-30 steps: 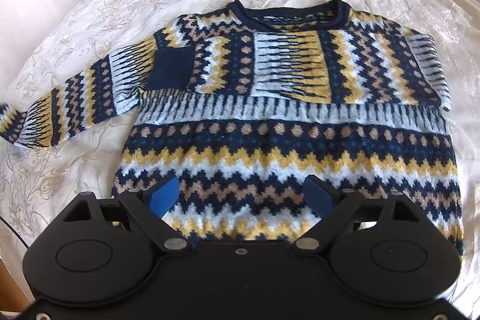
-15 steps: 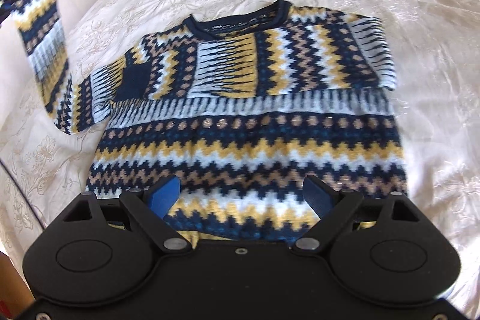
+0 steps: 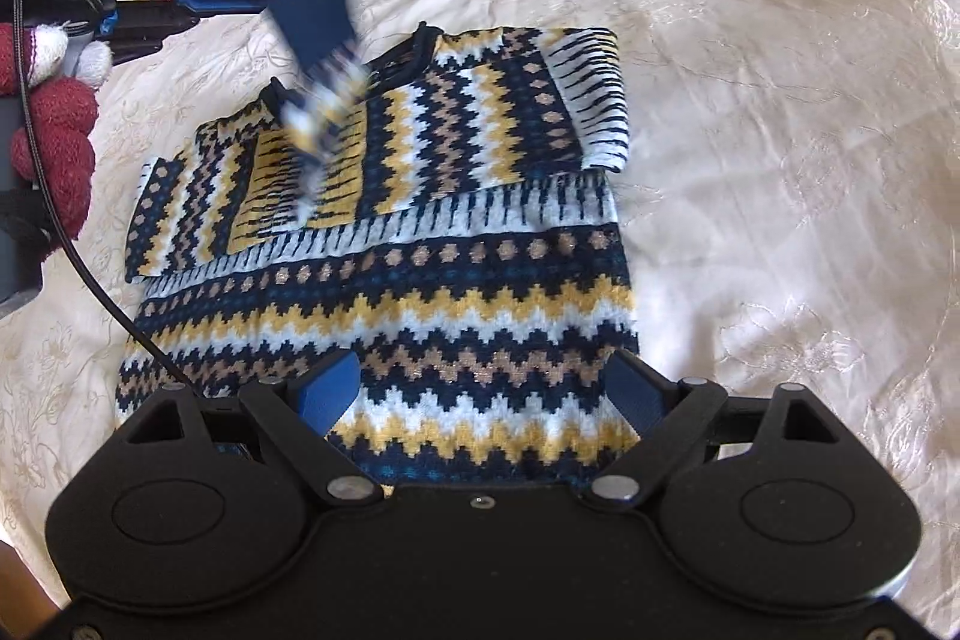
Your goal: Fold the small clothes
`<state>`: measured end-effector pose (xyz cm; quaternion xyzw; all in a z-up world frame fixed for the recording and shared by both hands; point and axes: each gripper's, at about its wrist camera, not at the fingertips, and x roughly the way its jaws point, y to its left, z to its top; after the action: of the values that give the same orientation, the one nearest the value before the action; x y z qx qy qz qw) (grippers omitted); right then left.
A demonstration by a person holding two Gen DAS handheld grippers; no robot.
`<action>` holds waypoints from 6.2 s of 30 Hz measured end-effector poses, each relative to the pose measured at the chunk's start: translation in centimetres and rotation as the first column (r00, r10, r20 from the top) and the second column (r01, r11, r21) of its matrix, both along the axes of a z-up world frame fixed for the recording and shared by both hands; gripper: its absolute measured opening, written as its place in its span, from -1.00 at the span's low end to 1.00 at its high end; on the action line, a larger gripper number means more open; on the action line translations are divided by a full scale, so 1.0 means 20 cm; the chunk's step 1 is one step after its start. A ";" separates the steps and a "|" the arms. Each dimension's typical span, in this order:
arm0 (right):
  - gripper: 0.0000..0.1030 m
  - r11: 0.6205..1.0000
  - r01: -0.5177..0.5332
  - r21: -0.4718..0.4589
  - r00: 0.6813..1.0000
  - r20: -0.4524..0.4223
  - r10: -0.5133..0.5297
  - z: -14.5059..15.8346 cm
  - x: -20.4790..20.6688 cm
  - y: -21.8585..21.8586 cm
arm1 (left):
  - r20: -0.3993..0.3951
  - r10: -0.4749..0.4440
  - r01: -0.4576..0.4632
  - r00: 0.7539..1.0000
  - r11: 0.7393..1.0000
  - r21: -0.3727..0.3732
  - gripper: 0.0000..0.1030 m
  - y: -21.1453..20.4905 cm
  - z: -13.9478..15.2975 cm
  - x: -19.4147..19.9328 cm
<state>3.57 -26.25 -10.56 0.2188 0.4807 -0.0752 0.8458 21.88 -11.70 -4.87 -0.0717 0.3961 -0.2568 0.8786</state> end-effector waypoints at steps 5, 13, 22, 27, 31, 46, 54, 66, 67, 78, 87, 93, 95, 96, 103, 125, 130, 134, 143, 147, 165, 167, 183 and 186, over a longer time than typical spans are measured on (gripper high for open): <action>0.74 1.000 0.004 -0.005 1.000 0.004 -0.004 -0.01 0.04 -0.01 | 0.078 -0.075 0.071 0.994 0.996 0.054 -0.34 -0.02 0.04 -0.12; 0.64 1.000 0.004 -0.015 0.999 0.043 -0.003 0.00 0.25 -0.05 | -0.033 0.057 -0.048 0.998 0.971 0.235 -0.31 0.36 -0.17 -0.16; 0.48 1.000 0.002 -0.025 0.998 0.059 -0.001 -0.06 0.57 -0.17 | -0.167 0.289 -0.217 0.943 0.911 0.350 -0.31 0.78 -0.41 -0.16; 0.40 0.999 -0.026 -0.034 0.999 0.036 0.028 -0.14 0.73 -0.22 | -0.195 0.338 -0.250 0.921 0.895 0.370 -0.31 0.87 -0.48 -0.12; 0.35 0.998 -0.057 -0.027 0.998 -0.002 0.057 -0.22 0.82 -0.23 | -0.210 0.351 -0.257 0.913 0.891 0.374 -0.31 0.90 -0.51 -0.10; -0.63 0.989 -0.141 0.034 0.988 0.072 0.139 -0.09 0.82 -0.22 | -0.177 0.324 -0.243 0.929 0.898 0.366 -0.31 0.86 -0.44 -0.10; -0.65 0.995 -0.077 -0.069 0.987 0.138 0.086 0.16 0.67 -0.35 | -0.092 0.270 -0.228 0.959 0.920 0.320 -0.30 0.81 -0.29 -0.02; -0.63 0.990 -0.063 -0.130 0.996 -0.076 0.054 -0.16 0.73 -0.37 | -0.110 0.269 -0.195 0.957 0.874 0.444 -0.30 0.69 -0.50 0.27; -0.63 0.989 -0.060 -0.137 0.995 -0.093 0.048 -0.18 0.73 -0.38 | -0.124 0.266 -0.184 0.956 0.872 0.454 -0.28 0.70 -0.52 0.28; -0.03 0.989 0.010 -0.145 0.988 -0.148 -0.032 -0.25 0.71 -0.45 | -0.133 0.269 -0.186 0.954 0.878 0.440 0.36 0.78 -0.59 0.28; 0.35 0.992 0.080 -0.094 0.990 -0.105 -0.089 -0.19 0.56 -0.48 | -0.187 0.215 -0.130 0.958 0.913 0.387 0.40 0.82 -0.52 0.18; 0.50 0.996 0.050 -0.076 0.995 -0.080 -0.056 -0.14 0.38 -0.44 | -0.195 0.205 -0.125 0.959 0.924 0.360 0.40 0.84 -0.46 -0.04; 0.52 0.997 0.029 -0.075 0.996 -0.085 -0.035 -0.14 0.32 -0.41 | -0.206 0.195 -0.113 0.959 0.928 0.355 0.41 0.85 -0.45 -0.11; 0.54 0.997 0.017 -0.072 0.996 -0.090 -0.023 -0.14 0.28 -0.40 | -0.209 0.191 -0.107 0.959 0.929 0.355 0.41 0.86 -0.45 -0.15; 0.62 0.998 -0.054 -0.020 0.993 -0.111 0.052 -0.15 0.03 -0.29 | -0.237 0.145 -0.046 0.960 0.924 0.381 0.41 0.88 -0.45 -0.46; 0.72 0.960 -0.263 0.101 0.953 -0.129 0.275 -0.19 -0.51 0.01 | -0.286 0.093 0.020 0.954 0.929 0.368 0.43 0.91 -0.55 -1.03; 0.74 0.939 -0.318 0.129 0.933 -0.134 0.335 -0.22 -0.58 0.07 | -0.307 0.092 0.020 0.947 0.939 0.343 0.45 0.92 -0.59 -1.11; 0.75 0.925 -0.348 0.150 0.919 -0.143 0.369 -0.25 -0.61 0.10 | -0.313 0.096 0.013 0.945 0.944 0.330 0.47 0.93 -0.62 -1.13; 0.92 0.915 -0.363 0.174 0.910 -0.144 0.388 -0.31 -0.59 0.13 | -0.358 0.090 0.037 0.929 0.942 0.333 0.69 0.92 -0.72 -1.11; 1.00 0.909 -0.367 0.195 0.907 -0.142 0.397 -0.35 -0.58 0.14 | -0.361 0.088 0.040 0.928 0.943 0.331 0.80 0.92 -0.74 -1.11; -0.20 0.896 -0.348 0.277 0.908 -0.138 0.396 -0.38 -0.63 0.11 | -0.335 0.074 0.012 0.939 0.969 0.248 -0.20 1.00 -0.70 -1.19; -0.67 0.892 -0.329 0.312 0.909 -0.150 0.388 -0.40 -0.63 0.11 | -0.339 0.070 0.011 0.938 0.972 0.233 -0.58 1.01 -0.68 -1.20; -0.74 0.914 -0.258 0.314 0.966 0.104 0.237 0.04 -0.58 -0.03 | -0.193 0.125 -0.124 0.973 0.992 0.018 -0.88 1.10 -0.19 -1.07; -0.74 0.927 -0.220 0.304 0.971 0.162 0.177 0.12 -0.50 -0.08 | -0.147 0.130 -0.134 0.981 0.991 -0.018 -0.88 1.08 -0.11 -0.99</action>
<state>-6.52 -27.77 -8.08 0.3076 0.4494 0.1042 0.8322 2.10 9.98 -7.16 -0.1284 0.4501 -0.1976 0.8613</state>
